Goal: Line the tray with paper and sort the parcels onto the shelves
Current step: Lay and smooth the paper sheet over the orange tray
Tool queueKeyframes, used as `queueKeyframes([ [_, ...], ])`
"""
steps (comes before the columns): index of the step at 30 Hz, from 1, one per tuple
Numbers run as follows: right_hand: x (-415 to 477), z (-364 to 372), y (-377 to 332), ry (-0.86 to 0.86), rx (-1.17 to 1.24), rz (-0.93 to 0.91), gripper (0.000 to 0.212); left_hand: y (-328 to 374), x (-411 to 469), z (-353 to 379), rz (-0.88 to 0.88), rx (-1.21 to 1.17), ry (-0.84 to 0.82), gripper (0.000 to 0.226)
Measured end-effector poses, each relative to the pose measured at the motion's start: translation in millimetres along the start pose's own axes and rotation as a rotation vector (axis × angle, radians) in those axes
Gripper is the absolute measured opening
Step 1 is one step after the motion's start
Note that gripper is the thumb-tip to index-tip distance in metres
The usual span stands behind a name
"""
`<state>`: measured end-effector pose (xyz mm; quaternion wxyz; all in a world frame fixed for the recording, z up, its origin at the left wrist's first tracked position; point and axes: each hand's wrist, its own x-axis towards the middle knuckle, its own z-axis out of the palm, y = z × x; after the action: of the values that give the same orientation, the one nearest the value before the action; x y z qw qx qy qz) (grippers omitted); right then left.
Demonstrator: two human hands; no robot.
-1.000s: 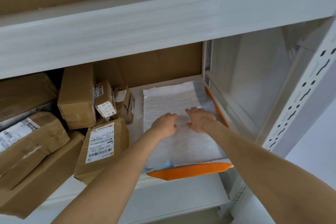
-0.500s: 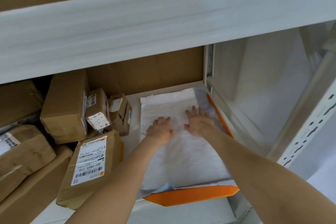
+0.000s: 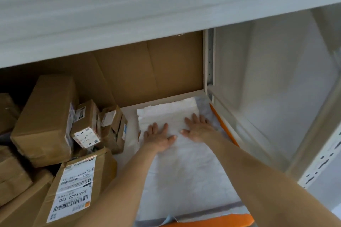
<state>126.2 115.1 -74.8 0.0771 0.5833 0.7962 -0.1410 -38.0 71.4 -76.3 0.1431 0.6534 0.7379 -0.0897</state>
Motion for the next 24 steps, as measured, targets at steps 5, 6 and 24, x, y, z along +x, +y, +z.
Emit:
queueKeyframes([
  [5, 12, -4, 7, 0.011, -0.021, 0.026, 0.075, -3, 11, 0, -0.006, -0.001, 0.011, 0.076],
  [6, 15, -4, 5, 0.016, -0.02, 0.035, 0.077, -3, 13, 0, -0.007, -0.003, 0.029, 0.076],
  [24, -37, 17, -1, 0.004, -0.014, -0.075, 0.065, 17, -32, 20, 0.082, -0.079, 0.021, 0.06],
])
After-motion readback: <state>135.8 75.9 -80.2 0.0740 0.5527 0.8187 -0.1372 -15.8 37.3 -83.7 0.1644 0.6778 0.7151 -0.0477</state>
